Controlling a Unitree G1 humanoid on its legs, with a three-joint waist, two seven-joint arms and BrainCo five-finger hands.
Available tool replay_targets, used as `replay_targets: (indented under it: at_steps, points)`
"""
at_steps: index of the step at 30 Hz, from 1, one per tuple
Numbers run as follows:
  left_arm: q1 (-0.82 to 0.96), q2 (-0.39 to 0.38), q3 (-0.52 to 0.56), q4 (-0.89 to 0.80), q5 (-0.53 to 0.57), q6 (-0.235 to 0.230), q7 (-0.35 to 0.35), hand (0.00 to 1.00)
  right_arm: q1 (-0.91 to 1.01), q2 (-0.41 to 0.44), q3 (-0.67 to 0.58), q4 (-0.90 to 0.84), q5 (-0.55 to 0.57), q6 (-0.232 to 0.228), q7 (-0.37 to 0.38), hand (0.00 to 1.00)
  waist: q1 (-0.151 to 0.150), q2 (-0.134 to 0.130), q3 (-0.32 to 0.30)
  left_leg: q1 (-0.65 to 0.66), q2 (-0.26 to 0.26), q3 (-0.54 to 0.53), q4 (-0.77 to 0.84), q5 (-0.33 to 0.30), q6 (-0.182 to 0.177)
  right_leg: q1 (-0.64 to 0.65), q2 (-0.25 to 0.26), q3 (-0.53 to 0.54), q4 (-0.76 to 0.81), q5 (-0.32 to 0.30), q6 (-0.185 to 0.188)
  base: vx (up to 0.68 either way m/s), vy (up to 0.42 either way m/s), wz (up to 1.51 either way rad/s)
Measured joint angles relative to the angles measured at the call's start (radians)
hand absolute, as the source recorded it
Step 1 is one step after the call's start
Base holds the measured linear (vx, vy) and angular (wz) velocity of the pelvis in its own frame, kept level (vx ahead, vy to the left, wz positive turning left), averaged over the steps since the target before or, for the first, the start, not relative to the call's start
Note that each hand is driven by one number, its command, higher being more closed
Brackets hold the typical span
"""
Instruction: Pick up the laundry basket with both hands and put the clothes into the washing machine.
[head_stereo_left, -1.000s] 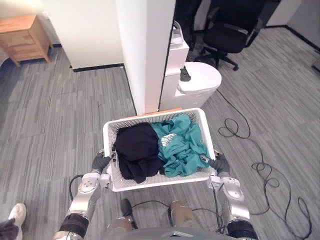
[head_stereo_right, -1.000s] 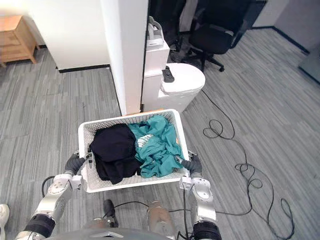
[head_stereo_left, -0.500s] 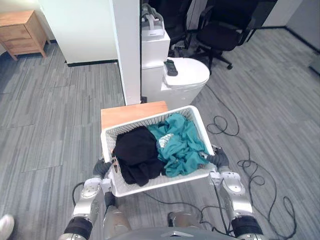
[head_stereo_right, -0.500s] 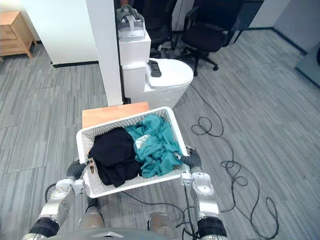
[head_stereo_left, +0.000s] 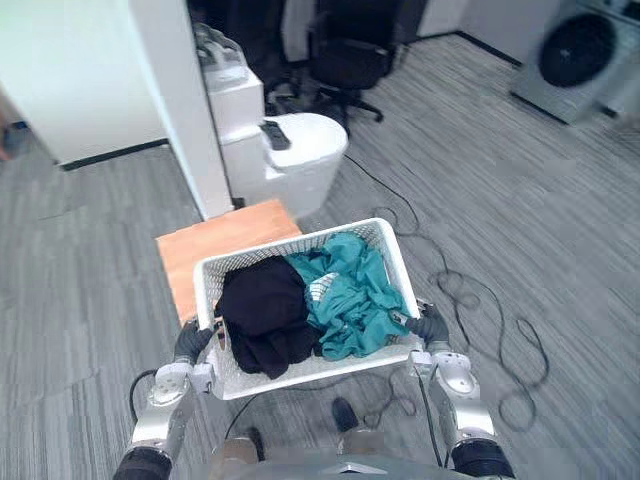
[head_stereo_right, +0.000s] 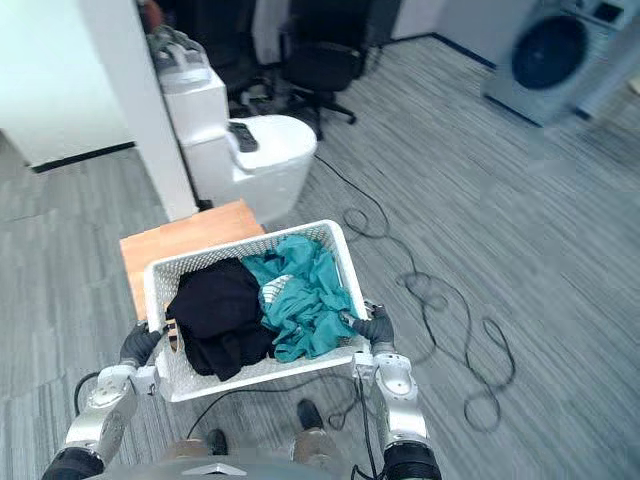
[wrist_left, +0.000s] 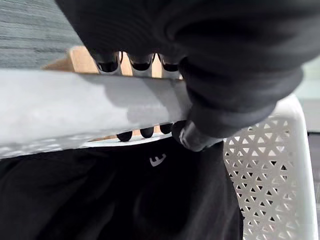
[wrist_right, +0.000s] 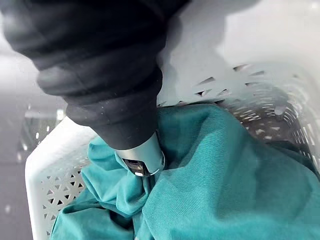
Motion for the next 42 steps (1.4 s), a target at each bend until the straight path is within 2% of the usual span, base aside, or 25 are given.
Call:
replay_targets:
  at_steps: [5, 7, 8, 9, 10, 11, 13, 14, 15, 18, 22, 24, 26, 27, 28, 29, 30, 31, 32, 34, 36, 38, 39, 41, 42]
  points:
    - [0.0, 0.0, -0.004, 0.0, 0.024, 0.002, 0.0, 1.0, 0.024, 0.01, -0.015, 0.002, 0.001, -0.001, -0.002, 1.0, -0.016, -0.012, 0.003, 0.028, 0.028, 0.112, 0.055, -0.047, 0.002, -0.013, 0.041, 0.081, -0.035, 0.052, 0.018, 0.02, 0.028, -0.93]
    - [0.004, -0.002, 0.009, 0.0, 0.037, 0.002, 0.0, 1.0, 0.036, 0.022, -0.017, 0.003, 0.001, -0.001, -0.001, 1.0, -0.007, -0.009, 0.006, 0.065, 0.051, 0.152, 0.07, -0.072, 0.003, -0.02, 0.078, 0.03, -0.027, 0.08, -0.028, 0.06, 0.0, -1.46]
    - [0.006, -0.007, 0.027, 0.0, 0.04, 0.002, -0.002, 1.0, 0.031, 0.026, -0.011, 0.003, 0.001, -0.001, -0.001, 1.0, -0.002, -0.001, 0.012, 0.084, 0.067, 0.182, 0.067, -0.07, 0.019, -0.024, 0.089, -0.027, -0.04, 0.064, -0.165, 0.02, 0.001, -1.53]
    - [0.002, -0.026, 0.052, -0.004, 0.046, 0.002, -0.005, 1.0, 0.023, 0.022, -0.009, 0.003, 0.001, -0.004, -0.001, 1.0, -0.004, 0.015, 0.023, 0.099, 0.091, 0.232, 0.055, -0.065, 0.027, -0.047, 0.08, -0.193, -0.03, 0.005, -0.332, 0.01, -0.003, -1.55]
    - [0.003, -0.04, 0.065, -0.008, 0.046, 0.002, -0.005, 1.0, 0.015, 0.019, -0.006, 0.003, 0.001, -0.004, -0.001, 1.0, 0.003, 0.023, 0.032, 0.116, 0.111, 0.268, 0.043, -0.061, 0.026, -0.064, 0.07, -0.25, 0.002, -0.029, -0.3, 0.0, -0.038, -1.6]
    - [0.01, -0.047, 0.081, -0.009, 0.047, 0.002, -0.005, 1.0, 0.003, 0.011, 0.01, 0.004, 0.001, -0.004, 0.002, 1.0, 0.014, 0.033, 0.043, 0.137, 0.132, 0.341, 0.051, -0.072, 0.014, -0.134, 0.059, -0.301, 0.169, -0.056, -0.21, 0.04, -0.071, -1.41]
    - [0.019, -0.046, 0.08, -0.011, 0.046, 0.002, -0.008, 1.0, 0.004, 0.003, 0.01, 0.004, 0.0, -0.004, 0.009, 1.0, 0.009, 0.002, 0.035, 0.153, 0.107, 0.357, 0.096, -0.118, -0.018, -0.119, 0.039, -0.286, 0.246, -0.062, -0.105, 0.07, -0.045, -0.96]
    - [0.019, -0.055, 0.084, -0.011, 0.046, 0.002, -0.007, 1.0, -0.015, -0.01, 0.011, 0.01, 0.0, -0.003, 0.011, 1.0, 0.017, 0.011, 0.04, 0.15, 0.107, 0.341, 0.126, -0.141, -0.022, -0.115, 0.044, -0.256, 0.207, -0.041, 0.0, 0.07, -0.007, -1.05]
    - [0.017, -0.071, 0.085, -0.011, 0.041, 0.001, -0.006, 1.0, -0.047, -0.036, 0.012, 0.01, -0.003, -0.004, 0.018, 1.0, 0.025, 0.052, 0.044, 0.128, 0.108, 0.249, 0.123, -0.158, -0.02, -0.113, 0.073, -0.218, 0.139, 0.011, -0.011, 0.06, -0.007, -1.06]
    - [0.005, -0.071, 0.078, -0.008, 0.038, 0.001, -0.005, 1.0, -0.032, -0.039, 0.002, 0.009, -0.005, -0.003, 0.021, 1.0, 0.001, 0.062, 0.044, 0.144, 0.108, 0.252, 0.081, -0.151, -0.023, -0.069, 0.086, -0.196, 0.031, 0.08, 0.006, 0.1, 0.006, -0.38]
    - [-0.005, -0.077, 0.04, 0.023, 0.038, 0.001, -0.006, 1.0, 0.039, -0.03, -0.031, -0.04, -0.006, -0.004, 0.029, 1.0, -0.011, 0.071, 0.032, 0.197, 0.148, 0.247, 0.062, -0.176, -0.051, -0.033, 0.131, -0.202, 0.06, 0.034, -0.001, 0.08, -0.02, -0.06]
    - [-0.005, -0.084, 0.028, 0.04, 0.038, 0.001, -0.008, 1.0, 0.085, -0.031, -0.035, -0.076, -0.005, -0.007, 0.029, 1.0, -0.022, 0.099, 0.017, 0.212, 0.187, 0.247, 0.069, -0.167, -0.073, -0.044, 0.173, -0.217, 0.128, -0.025, -0.022, 0.19, -0.065, 0.12]
    - [-0.012, -0.088, 0.023, 0.072, 0.035, 0.001, -0.01, 1.0, 0.111, -0.018, -0.04, -0.083, -0.005, -0.013, 0.029, 1.0, -0.025, 0.103, 0.016, 0.094, 0.269, 0.187, 0.398, -0.129, 0.049, -0.036, 0.203, -0.226, 0.194, -0.089, -0.052, 0.26, -0.135, -0.04]
    - [-0.011, -0.097, 0.023, 0.089, 0.033, 0.001, -0.01, 1.0, 0.122, -0.026, -0.042, -0.091, -0.006, -0.013, 0.029, 1.0, -0.006, 0.115, 0.025, 0.027, 0.299, 0.154, 0.57, -0.032, 0.155, -0.013, 0.208, -0.21, 0.216, -0.098, -0.06, 0.22, -0.119, -0.65]
    - [0.0, -0.104, 0.022, 0.093, 0.03, 0.001, -0.011, 1.0, 0.13, -0.031, -0.041, -0.091, -0.006, -0.013, 0.029, 1.0, 0.007, 0.115, 0.03, -0.005, 0.293, 0.112, 0.651, 0.114, 0.145, 0.006, 0.207, -0.173, 0.243, -0.128, -0.074, 0.25, -0.061, -0.65]
    - [0.004, -0.104, 0.022, 0.092, 0.023, 0.001, -0.013, 1.0, 0.136, -0.032, -0.041, -0.096, -0.006, -0.013, 0.029, 1.0, 0.011, 0.11, 0.036, -0.023, 0.281, 0.094, 0.688, 0.182, 0.148, 0.02, 0.198, -0.158, 0.25, -0.145, -0.085, 0.3, -0.005, -0.53]
    - [0.01, -0.107, 0.016, 0.09, 0.017, 0.0, -0.016, 1.0, 0.154, -0.032, -0.044, -0.121, -0.006, -0.013, 0.028, 1.0, 0.015, 0.107, 0.041, -0.071, 0.243, 0.049, 0.739, 0.094, 0.097, 0.028, 0.19, -0.128, 0.265, -0.176, -0.102, 0.24, -0.009, -0.3]
    - [0.013, -0.11, 0.014, 0.089, 0.014, -0.002, -0.018, 1.0, 0.155, -0.036, -0.047, -0.128, -0.006, -0.013, 0.028, 1.0, 0.019, 0.109, 0.041, -0.096, 0.216, 0.031, 0.737, 0.045, 0.081, 0.028, 0.186, -0.112, 0.273, -0.188, -0.106, 0.22, -0.005, -0.54]
    - [0.02, -0.111, 0.013, 0.086, 0.012, -0.004, -0.023, 1.0, 0.15, -0.048, -0.047, -0.128, -0.006, -0.014, 0.03, 1.0, 0.035, 0.111, 0.041, -0.135, 0.168, -0.002, 0.684, -0.017, 0.068, 0.029, 0.185, -0.08, 0.28, -0.202, -0.113, 0.16, 0.008, -0.67]
    - [0.044, -0.111, 0.015, 0.058, 0.005, -0.004, -0.025, 1.0, 0.152, -0.05, -0.039, -0.128, -0.007, -0.014, 0.031, 1.0, 0.041, 0.11, 0.044, -0.162, 0.115, -0.032, 0.466, -0.044, 0.036, 0.05, 0.184, -0.061, 0.271, -0.216, -0.124, 0.24, 0.02, -0.49]
    - [0.062, -0.131, 0.029, 0.024, -0.024, -0.006, -0.027, 1.0, 0.16, -0.047, -0.048, -0.127, 0.004, -0.015, 0.03, 1.0, 0.037, 0.12, 0.043, -0.161, 0.067, -0.089, 0.006, 0.034, -0.035, 0.081, 0.19, -0.06, 0.24, -0.235, -0.131, 0.27, 0.052, -0.09]
    - [0.061, -0.144, 0.042, 0.004, -0.024, -0.006, -0.026, 1.0, 0.153, -0.053, -0.051, -0.126, 0.004, -0.02, 0.03, 1.0, 0.045, 0.147, 0.049, -0.179, 0.073, -0.122, -0.114, 0.094, -0.086, 0.096, 0.22, -0.039, 0.221, -0.247, -0.109, 0.28, 0.136, -0.48]
    - [0.061, -0.149, 0.051, 0.004, -0.024, -0.006, -0.019, 1.0, 0.145, -0.046, -0.049, -0.122, 0.002, -0.02, 0.03, 1.0, 0.064, 0.159, 0.041, -0.172, 0.075, -0.11, -0.127, 0.155, -0.054, 0.104, 0.226, -0.001, 0.233, -0.276, -0.095, 0.33, 0.186, -0.84]
    - [0.058, -0.161, 0.07, -0.01, -0.024, -0.007, -0.018, 1.0, 0.129, -0.042, -0.05, -0.122, 0.001, -0.02, 0.029, 1.0, 0.07, 0.144, 0.039, -0.164, 0.058, -0.046, -0.128, 0.236, -0.01, 0.098, 0.201, 0.054, 0.256, -0.329, -0.07, 0.38, 0.222, -0.73]
    - [0.052, -0.164, 0.071, -0.023, -0.024, -0.008, -0.018, 1.0, 0.117, -0.04, -0.059, -0.121, 0.002, -0.02, 0.029, 1.0, 0.062, 0.127, 0.041, -0.161, 0.018, -0.011, -0.125, 0.25, 0.041, 0.09, 0.16, 0.079, 0.275, -0.366, -0.048, 0.36, 0.243, -0.48]
